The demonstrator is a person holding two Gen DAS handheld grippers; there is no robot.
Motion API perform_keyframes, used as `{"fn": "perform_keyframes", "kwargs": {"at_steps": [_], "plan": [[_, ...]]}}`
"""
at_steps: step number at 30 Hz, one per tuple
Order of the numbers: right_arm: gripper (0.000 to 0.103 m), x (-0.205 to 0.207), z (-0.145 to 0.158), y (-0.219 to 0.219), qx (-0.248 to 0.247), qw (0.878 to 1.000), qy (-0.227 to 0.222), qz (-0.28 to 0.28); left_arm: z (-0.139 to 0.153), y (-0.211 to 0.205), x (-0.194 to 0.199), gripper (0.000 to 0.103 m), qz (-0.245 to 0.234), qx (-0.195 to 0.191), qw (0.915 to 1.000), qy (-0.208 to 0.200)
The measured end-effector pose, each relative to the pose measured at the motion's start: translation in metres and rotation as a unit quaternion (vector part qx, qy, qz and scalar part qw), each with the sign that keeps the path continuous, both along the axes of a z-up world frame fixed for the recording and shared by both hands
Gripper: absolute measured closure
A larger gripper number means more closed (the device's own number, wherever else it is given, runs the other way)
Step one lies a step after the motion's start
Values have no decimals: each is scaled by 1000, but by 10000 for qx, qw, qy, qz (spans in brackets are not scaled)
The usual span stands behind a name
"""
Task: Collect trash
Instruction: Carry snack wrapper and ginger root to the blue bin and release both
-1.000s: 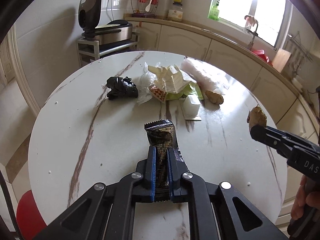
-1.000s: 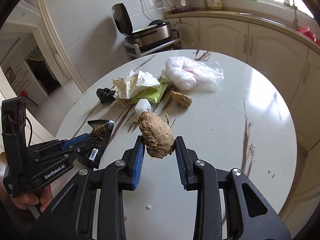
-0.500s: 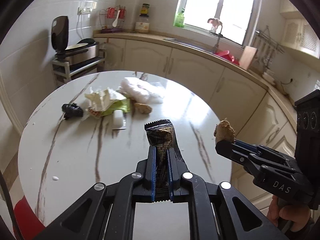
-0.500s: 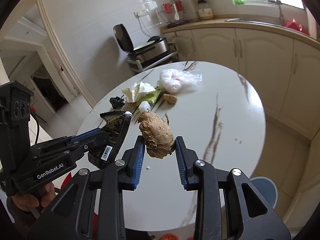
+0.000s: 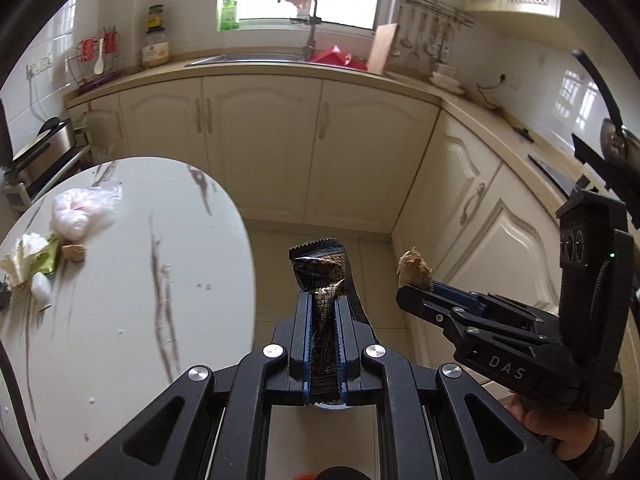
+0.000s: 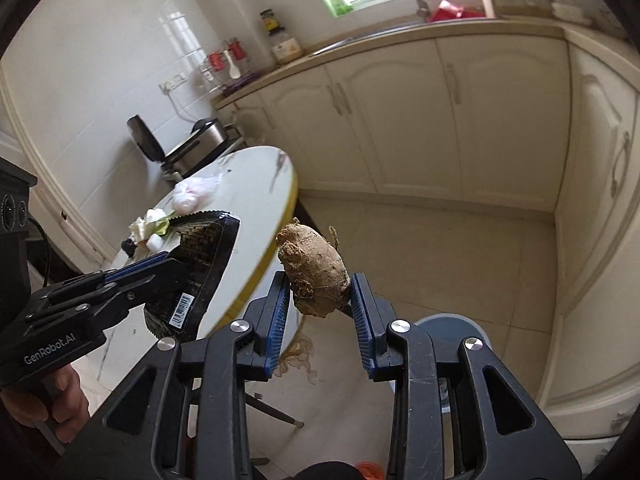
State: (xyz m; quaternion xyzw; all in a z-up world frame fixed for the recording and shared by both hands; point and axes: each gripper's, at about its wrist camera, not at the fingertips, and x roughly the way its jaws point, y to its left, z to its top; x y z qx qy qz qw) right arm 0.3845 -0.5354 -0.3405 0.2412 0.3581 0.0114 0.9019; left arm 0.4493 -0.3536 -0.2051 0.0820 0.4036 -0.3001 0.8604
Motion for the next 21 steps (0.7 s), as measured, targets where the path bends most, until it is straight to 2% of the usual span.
{"fn": "perform_keyframes", "kwargs": {"at_steps": [2, 3, 4, 6, 9, 17, 18, 20, 21], "plan": [[67, 3, -19, -19, 77, 9996, 172, -197, -13, -22, 10, 97, -138, 94, 9998, 98], [58, 4, -27, -28, 112, 9992, 259, -300, -20, -33, 17, 97, -198, 157, 9996, 147], [55, 5, -36, -37, 186, 9985, 334, -397, -27, -44, 22, 97, -267, 220, 9992, 197], [55, 5, -49, -50, 304, 9972, 427, -537, -42, -64, 34, 97, -382, 349, 9982, 310], [49, 2, -62, -65, 198, 9951, 580, -781, -67, -93, 56, 97, -501, 585, 9960, 452], [44, -1, -74, -88, 50, 9920, 663, -1069, -119, -156, 103, 96, -703, 1041, 9899, 663], [44, -2, -75, -89, 56, 9917, 674, -1092, -121, -162, 106, 92, -723, 1075, 9896, 631], [44, -2, -77, -93, 64, 9911, 695, -1137, -125, -164, 107, 76, -699, 1096, 9899, 568], [44, -2, -76, -93, 64, 9908, 695, -1156, -127, -161, 107, 60, -655, 1114, 9902, 528]]}}
